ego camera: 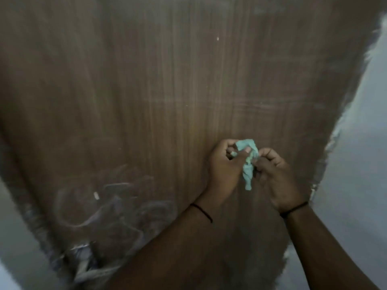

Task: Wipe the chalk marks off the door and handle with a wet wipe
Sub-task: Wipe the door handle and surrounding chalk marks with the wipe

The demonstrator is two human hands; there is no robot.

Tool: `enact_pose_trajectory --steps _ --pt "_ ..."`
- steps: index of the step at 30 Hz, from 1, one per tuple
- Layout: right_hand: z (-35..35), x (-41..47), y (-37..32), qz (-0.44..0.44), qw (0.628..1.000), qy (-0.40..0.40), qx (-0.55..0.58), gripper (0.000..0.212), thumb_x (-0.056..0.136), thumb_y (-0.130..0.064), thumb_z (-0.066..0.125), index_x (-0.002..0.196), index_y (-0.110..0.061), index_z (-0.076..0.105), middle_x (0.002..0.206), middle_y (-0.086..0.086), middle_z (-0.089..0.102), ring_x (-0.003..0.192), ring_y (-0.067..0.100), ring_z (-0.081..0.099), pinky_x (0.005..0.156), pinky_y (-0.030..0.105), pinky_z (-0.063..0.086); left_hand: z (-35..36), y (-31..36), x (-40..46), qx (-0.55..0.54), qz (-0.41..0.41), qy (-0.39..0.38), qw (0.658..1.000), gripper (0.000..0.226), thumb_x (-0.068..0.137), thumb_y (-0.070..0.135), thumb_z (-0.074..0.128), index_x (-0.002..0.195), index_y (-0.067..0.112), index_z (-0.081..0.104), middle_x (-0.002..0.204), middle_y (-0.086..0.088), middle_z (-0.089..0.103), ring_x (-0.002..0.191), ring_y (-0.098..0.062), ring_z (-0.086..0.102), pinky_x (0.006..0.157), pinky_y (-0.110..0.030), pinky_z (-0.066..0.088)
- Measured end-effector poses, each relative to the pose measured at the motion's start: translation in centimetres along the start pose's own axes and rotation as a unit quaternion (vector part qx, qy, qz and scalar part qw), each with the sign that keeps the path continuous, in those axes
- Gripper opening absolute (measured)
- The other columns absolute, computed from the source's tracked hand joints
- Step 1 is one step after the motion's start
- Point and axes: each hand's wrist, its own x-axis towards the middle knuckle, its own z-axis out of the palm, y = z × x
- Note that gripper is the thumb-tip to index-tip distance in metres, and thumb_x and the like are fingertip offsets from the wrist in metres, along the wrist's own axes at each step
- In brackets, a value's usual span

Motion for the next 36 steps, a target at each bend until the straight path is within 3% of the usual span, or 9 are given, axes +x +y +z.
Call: enact_pose_trajectory --steps 5,8,13,17,22,26,29,31,36 --pt "7.9 -0.2 1.2 0.006 0.996 -0.082 0.029 0.015 0.085 -0.004 0.065 0.098 -0.009 0.068 0.082 0.01 0.073 0.068 0.017 0.068 0.064 0.028 0.055 -7.6 2.8 -0.3 0.074 0.04 0.057 0.995 0.012 0.09 0.006 0.068 0.081 0.013 0.067 0.069 0.004 0.065 0.065 -0.004 0.056 0.062 -0.024 0.048" --pt "11.6 -0.8 1.9 0.017 0.99 -0.14 0.024 0.01 0.077 -0.018 0.074 0.086 -0.013 0.071 0.077 0.005 0.074 0.066 0.012 0.069 0.06 0.023 0.056 -11.4 5.2 -1.6 0.11 0.063 0.112 0.986 0.017 0.094 0.006 0.063 0.083 0.018 0.063 0.074 0.003 0.065 0.067 -0.005 0.057 0.063 -0.025 0.049" --pt "17.8 -1.9 3.9 -0.009 0.976 -0.216 -0.021 0.017 0.084 0.001 0.07 0.076 -0.011 0.062 0.061 -0.006 0.067 0.056 0.001 0.061 0.054 0.014 0.05 -17.3 8.2 -3.9 0.11 0.069 0.22 0.967 0.014 0.102 0.008 0.049 0.089 0.01 0.053 0.075 -0.003 0.058 0.064 -0.004 0.055 0.061 -0.022 0.048" --pt "21.5 -3.2 5.1 0.036 0.963 -0.267 0.004 0.017 0.086 0.004 0.067 0.084 -0.013 0.066 0.07 0.005 0.068 0.064 0.015 0.063 0.059 0.029 0.053 -20.8 8.6 -5.7 0.199 0.089 0.272 0.937 0.017 0.104 0.023 0.048 0.09 0.021 0.057 0.068 0.011 0.061 0.06 0.005 0.059 0.056 -0.013 0.045" --pt "24.2 -4.2 6.4 0.072 0.953 -0.294 0.01 0.013 0.086 -0.024 0.073 0.092 -0.013 0.073 0.085 0.015 0.071 0.076 0.023 0.064 0.07 0.035 0.054 -24.8 8.6 -7.0 0.258 0.118 0.227 0.932 0.016 0.102 0.023 0.053 0.089 0.031 0.059 0.075 0.016 0.063 0.066 0.002 0.059 0.059 -0.017 0.048" --pt "25.6 -4.8 7.6 0.054 0.968 -0.243 0.024 0.006 0.094 -0.011 0.062 0.092 -0.014 0.068 0.083 0.01 0.071 0.074 0.018 0.067 0.065 0.032 0.056 -27.2 8.0 -7.8 0.201 0.069 0.183 0.96 0.009 0.096 0.028 0.062 0.105 0.027 0.061 0.094 0.007 0.072 0.08 -0.011 0.072 0.064 -0.028 0.059" --pt "26.3 -5.3 8.2 0.019 0.975 -0.22 0.024 0.023 0.092 0.008 0.054 0.103 -0.01 0.065 0.089 0.009 0.074 0.078 0.018 0.07 0.064 0.028 0.057 -28.6 7.1 -8.1 0.175 0.011 0.138 0.975 0.009 0.095 0.025 0.064 0.102 0.018 0.064 0.092 -0.005 0.074 0.081 -0.025 0.073 0.067 -0.044 0.06" --pt "26.8 -6.0 8.9 0.005 0.977 -0.211 0.009 0.033 0.091 0.013 0.052 0.107 -0.01 0.069 0.098 0.011 0.075 0.085 0.021 0.072 0.068 0.027 0.058 -29.6 6.6 -8.3 0.153 0.005 0.111 0.982 0.002 0.096 0.015 0.063 0.098 0.014 0.064 0.087 0.0 0.074 0.077 -0.017 0.071 0.064 -0.033 0.058" --pt "27.7 -7.9 10.5 -0.014 0.992 -0.121 -0.035 0.042 0.084 0.019 0.052 0.074 -0.014 0.076 0.103 0.004 0.074 0.096 0.018 0.07 0.075 0.027 0.056 -32.0 5.8 -8.6 0.145 0.014 0.074 0.987 0.02 0.09 -0.003 0.063 0.088 0.016 0.066 0.085 0.012 0.068 0.078 -0.008 0.065 0.065 -0.024 0.053"
